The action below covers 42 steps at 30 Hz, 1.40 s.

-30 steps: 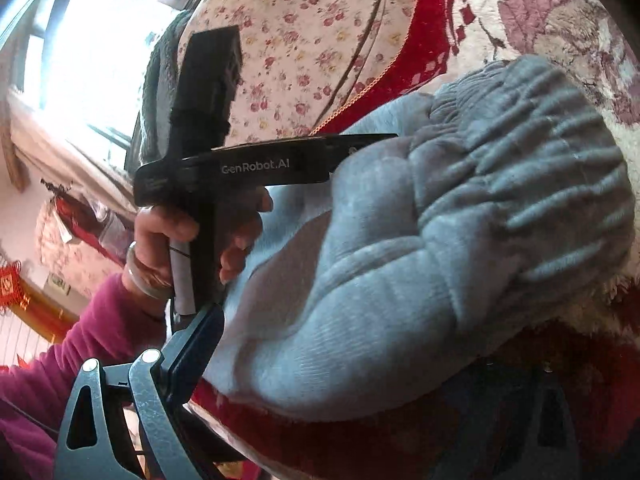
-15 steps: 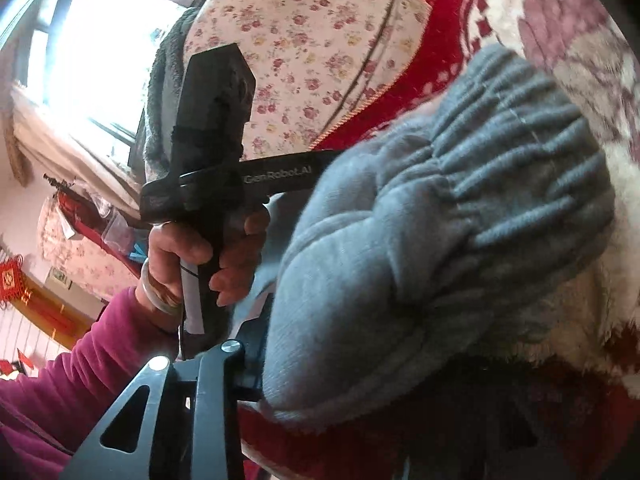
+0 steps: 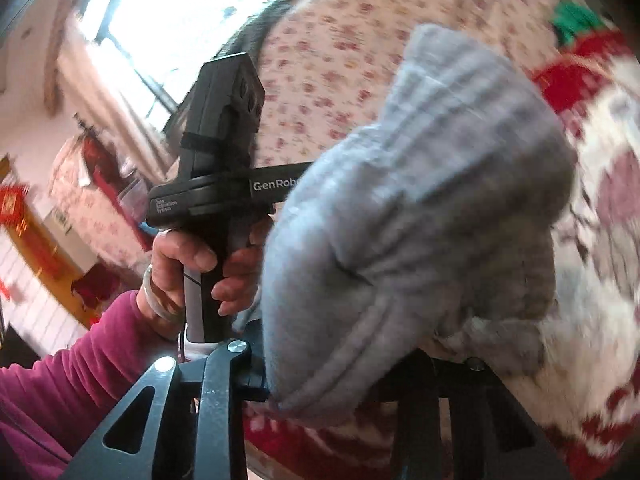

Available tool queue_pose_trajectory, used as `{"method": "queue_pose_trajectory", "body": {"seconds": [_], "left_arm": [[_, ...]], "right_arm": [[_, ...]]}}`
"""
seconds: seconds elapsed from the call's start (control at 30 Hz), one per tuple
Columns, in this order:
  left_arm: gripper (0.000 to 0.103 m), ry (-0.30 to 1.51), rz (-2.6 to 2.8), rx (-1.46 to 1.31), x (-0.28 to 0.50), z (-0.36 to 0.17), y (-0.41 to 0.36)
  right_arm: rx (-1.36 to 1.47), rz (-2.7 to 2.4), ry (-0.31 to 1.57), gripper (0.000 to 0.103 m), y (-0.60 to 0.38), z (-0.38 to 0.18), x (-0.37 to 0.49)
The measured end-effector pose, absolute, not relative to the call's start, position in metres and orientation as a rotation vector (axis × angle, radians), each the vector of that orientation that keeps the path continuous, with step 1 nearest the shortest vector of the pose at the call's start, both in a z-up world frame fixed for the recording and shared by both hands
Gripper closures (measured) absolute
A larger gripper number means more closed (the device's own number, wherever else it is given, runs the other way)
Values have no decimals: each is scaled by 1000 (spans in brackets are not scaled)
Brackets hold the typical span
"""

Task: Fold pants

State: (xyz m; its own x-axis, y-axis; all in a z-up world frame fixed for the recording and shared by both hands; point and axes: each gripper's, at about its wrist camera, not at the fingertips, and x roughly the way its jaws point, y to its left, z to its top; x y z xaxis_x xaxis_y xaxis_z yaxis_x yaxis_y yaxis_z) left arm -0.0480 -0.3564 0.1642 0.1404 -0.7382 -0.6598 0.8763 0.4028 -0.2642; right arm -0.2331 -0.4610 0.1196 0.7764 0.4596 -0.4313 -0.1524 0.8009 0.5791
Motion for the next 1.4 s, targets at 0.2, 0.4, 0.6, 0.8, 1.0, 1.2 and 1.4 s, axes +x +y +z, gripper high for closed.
{"method": "queue_pose_trajectory", "body": {"seconds": [0.2,0.4,0.6,0.8,1.0,1.2,1.4], "left_arm": [[93,717,-1074,45,-28,199,-252],[93,697,-862,-47,-10,189,-130],[93,760,-550,-196,3,135,5],[93,799,-424,-270,-11,94,79],[93,762,-419,-235,-32,108,75],[75,666,-485,-236,-52,152,47],[61,610,-598,-178,-81,187,0]], "right_arm": [[366,427,564,67,-397,178,-201],[175,511,594,67,-303,202,-165],[-14,550,703,67,-195,163,-128],[-209,490,735,54,-130,110,-125],[-205,620,713,15,-114,113,-156],[27,748,771,15,-162,132,-165],[149,691,740,15,-216,146,-182]]}}
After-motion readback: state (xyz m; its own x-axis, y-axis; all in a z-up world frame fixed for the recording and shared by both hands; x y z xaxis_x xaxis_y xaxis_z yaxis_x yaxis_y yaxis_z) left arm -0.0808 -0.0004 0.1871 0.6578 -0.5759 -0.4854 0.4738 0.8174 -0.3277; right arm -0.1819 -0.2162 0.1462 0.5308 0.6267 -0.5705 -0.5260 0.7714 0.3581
